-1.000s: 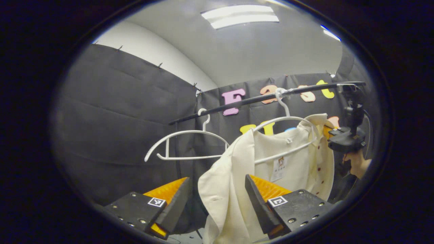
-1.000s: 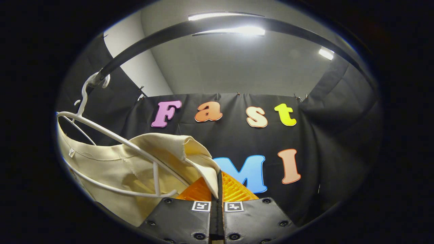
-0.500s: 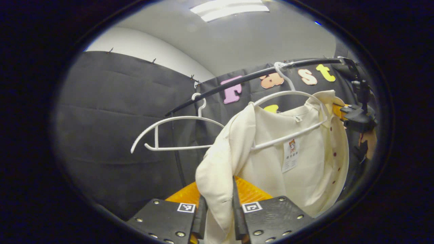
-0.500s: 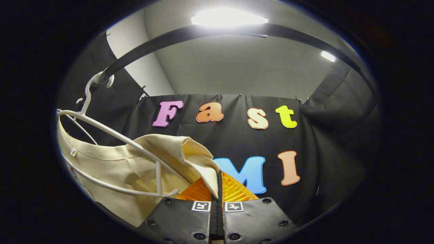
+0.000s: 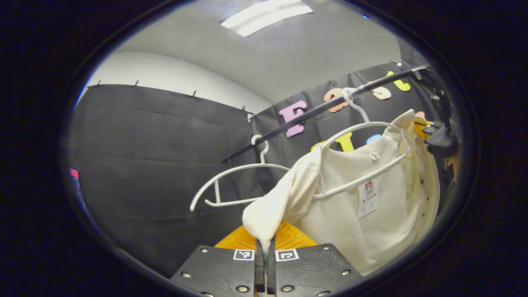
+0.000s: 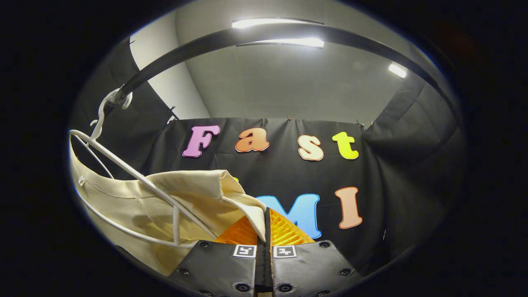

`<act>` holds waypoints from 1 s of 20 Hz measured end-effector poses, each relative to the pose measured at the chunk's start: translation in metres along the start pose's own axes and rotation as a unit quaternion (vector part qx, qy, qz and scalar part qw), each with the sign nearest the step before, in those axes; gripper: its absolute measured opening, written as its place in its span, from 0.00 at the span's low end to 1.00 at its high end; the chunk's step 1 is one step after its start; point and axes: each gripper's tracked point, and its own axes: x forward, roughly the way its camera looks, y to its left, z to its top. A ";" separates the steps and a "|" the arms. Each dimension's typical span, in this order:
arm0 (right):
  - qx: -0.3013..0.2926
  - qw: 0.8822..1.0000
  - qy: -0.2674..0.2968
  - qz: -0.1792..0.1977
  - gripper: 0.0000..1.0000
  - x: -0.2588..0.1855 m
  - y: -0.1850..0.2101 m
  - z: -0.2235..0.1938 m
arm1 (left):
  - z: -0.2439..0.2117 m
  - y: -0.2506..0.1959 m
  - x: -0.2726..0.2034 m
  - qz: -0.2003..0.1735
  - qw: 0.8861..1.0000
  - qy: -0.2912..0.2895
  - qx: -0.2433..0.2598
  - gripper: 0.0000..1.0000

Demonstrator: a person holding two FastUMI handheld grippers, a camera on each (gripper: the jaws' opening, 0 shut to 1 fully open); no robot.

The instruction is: Grasp the clothes on the hanger with both hands and then place them into the laundry hamper below.

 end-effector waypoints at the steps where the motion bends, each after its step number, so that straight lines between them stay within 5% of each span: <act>1: 0.002 1.000 0.000 0.003 0.00 0.000 0.002 0.000 | 0.010 0.009 0.005 0.008 1.000 -0.012 0.000 0.04; 10: -0.011 0.999 -0.024 0.030 0.01 0.007 0.015 0.010 | 0.055 0.040 0.037 0.035 0.996 -0.073 0.043 0.01; 20: 0.024 0.997 0.018 0.065 0.01 0.033 0.039 -0.037 | 0.029 0.048 0.084 0.026 0.998 -0.064 -0.009 0.01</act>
